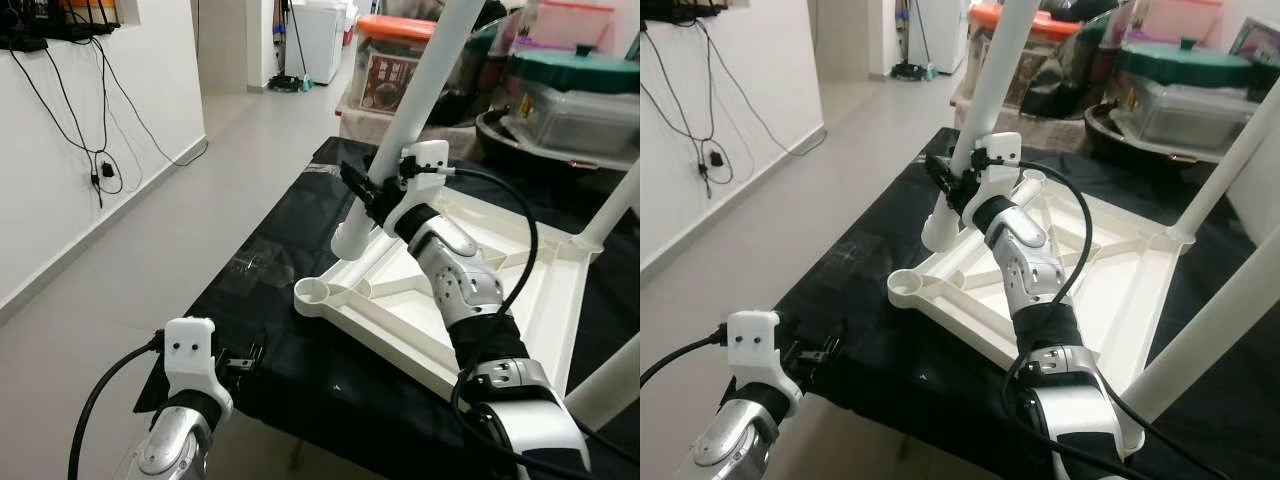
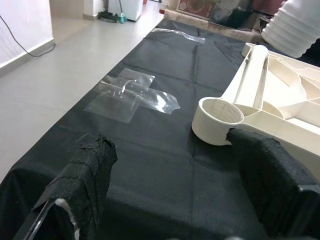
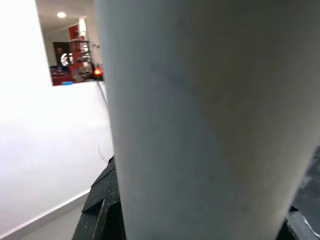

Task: Building children table

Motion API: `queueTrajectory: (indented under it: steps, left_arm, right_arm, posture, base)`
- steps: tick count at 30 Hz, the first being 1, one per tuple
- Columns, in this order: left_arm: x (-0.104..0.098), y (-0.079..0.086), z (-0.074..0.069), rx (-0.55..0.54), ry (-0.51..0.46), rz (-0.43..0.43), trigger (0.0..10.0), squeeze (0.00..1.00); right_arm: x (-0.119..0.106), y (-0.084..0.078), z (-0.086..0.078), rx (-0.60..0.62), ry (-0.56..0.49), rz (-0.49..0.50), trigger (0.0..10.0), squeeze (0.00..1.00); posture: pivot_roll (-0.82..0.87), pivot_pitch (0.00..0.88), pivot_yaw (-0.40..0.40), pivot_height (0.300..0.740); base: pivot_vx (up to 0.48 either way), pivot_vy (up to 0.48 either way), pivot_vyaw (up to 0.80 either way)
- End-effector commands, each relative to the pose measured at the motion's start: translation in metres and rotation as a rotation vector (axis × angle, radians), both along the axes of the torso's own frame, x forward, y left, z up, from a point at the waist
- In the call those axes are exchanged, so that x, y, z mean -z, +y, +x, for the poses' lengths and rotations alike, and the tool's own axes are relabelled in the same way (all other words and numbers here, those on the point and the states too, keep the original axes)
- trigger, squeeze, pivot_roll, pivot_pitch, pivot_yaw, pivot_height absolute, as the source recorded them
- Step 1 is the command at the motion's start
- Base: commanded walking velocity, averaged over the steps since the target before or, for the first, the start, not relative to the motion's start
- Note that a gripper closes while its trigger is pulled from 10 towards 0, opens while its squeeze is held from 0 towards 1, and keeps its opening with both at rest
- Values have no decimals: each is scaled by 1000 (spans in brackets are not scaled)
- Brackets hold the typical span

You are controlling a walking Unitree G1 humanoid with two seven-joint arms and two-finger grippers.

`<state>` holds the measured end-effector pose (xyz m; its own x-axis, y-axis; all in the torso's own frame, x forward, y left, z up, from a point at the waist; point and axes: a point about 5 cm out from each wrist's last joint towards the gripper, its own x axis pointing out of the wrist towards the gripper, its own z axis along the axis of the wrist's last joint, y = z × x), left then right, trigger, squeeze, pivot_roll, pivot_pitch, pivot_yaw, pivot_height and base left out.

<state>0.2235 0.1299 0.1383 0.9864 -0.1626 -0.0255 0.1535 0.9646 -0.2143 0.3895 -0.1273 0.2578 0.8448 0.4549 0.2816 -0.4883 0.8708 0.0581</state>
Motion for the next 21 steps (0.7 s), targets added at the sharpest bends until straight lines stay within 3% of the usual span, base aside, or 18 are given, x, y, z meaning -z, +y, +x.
queueTrajectory:
  steps: [1,6,21]
  left_arm:
    - [0,-2,-2,6,4,-3,10000,0]
    - [0,0,-2,2,11,4,10000,0]
    - [1,-8,-6,21,17,16,10000,0]
  right_arm:
    - [-6,-8,2,34,-26,2,10000,0]
    - [-5,-11,4,61,-21,13,10000,0]
    - [-1,-12,6,63,-21,9,10000,0]
  posture:
    - [82,68,-116,740]
    - [83,68,-115,740]
    - [85,84,-114,740]
  base:
    - [0,0,0]
    - [0,384,0]
    - [0,0,0]
